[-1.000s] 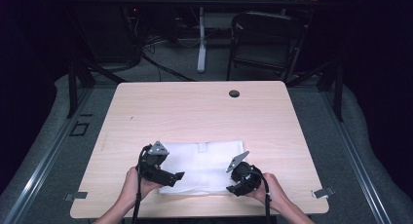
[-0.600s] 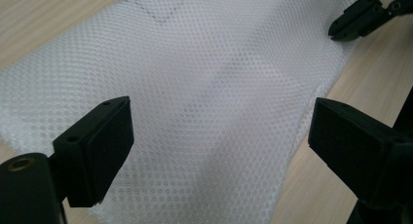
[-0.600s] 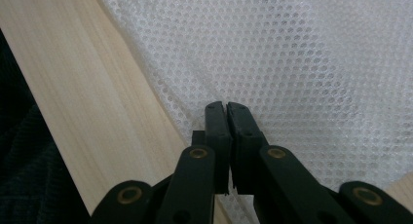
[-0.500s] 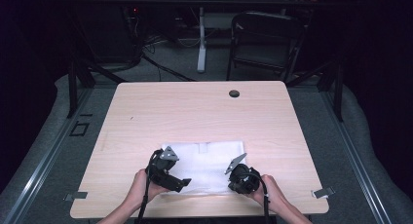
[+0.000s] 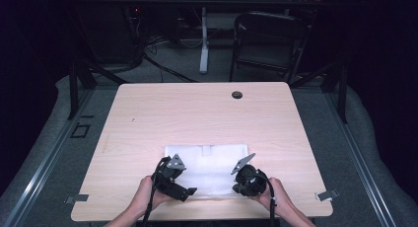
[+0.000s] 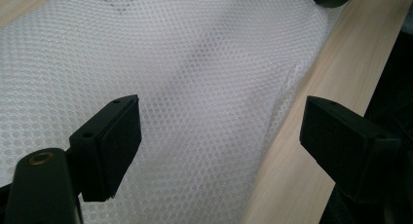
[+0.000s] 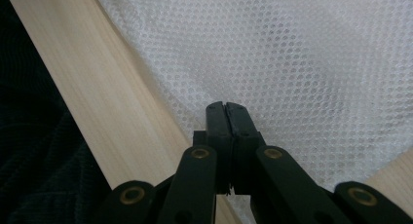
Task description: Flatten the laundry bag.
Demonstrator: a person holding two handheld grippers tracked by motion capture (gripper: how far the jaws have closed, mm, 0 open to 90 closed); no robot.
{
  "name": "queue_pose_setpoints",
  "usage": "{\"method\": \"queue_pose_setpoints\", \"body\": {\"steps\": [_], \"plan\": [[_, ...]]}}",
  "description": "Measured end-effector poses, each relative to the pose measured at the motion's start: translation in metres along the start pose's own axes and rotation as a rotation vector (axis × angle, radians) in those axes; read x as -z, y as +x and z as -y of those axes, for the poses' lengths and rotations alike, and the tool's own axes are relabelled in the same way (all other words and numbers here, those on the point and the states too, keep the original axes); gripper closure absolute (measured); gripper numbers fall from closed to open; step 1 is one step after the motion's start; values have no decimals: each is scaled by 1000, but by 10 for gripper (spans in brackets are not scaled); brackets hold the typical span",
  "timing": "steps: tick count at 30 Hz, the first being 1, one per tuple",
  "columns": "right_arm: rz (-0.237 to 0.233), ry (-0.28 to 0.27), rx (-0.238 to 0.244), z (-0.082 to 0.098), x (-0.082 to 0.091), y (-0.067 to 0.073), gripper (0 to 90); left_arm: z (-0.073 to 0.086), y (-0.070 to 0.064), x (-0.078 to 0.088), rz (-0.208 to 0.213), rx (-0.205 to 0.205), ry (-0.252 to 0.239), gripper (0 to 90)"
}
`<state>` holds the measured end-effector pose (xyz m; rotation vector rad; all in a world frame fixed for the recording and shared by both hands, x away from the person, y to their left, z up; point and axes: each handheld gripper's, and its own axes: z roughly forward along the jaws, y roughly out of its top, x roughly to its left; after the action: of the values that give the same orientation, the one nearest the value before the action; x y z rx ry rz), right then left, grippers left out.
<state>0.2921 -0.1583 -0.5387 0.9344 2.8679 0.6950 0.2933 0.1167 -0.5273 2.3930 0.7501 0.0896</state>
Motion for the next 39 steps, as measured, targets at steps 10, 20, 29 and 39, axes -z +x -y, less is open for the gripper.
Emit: {"method": "queue_pose_setpoints", "body": {"steps": [10, 20, 29, 39], "plan": [[3, -62, -52, -1, 16, -1, 900, 0, -9, -4, 14, -37, 6, 293], [2, -87, -71, -2, 24, -4, 900, -8, -19, -19, 5, -64, 29, 375], [-3, -101, -85, -1, 28, -5, 900, -11, -25, -31, 19, -102, 65, 646], [-17, -121, -104, -2, 30, -5, 900, -11, -25, -29, 50, -111, 46, 720]]}}
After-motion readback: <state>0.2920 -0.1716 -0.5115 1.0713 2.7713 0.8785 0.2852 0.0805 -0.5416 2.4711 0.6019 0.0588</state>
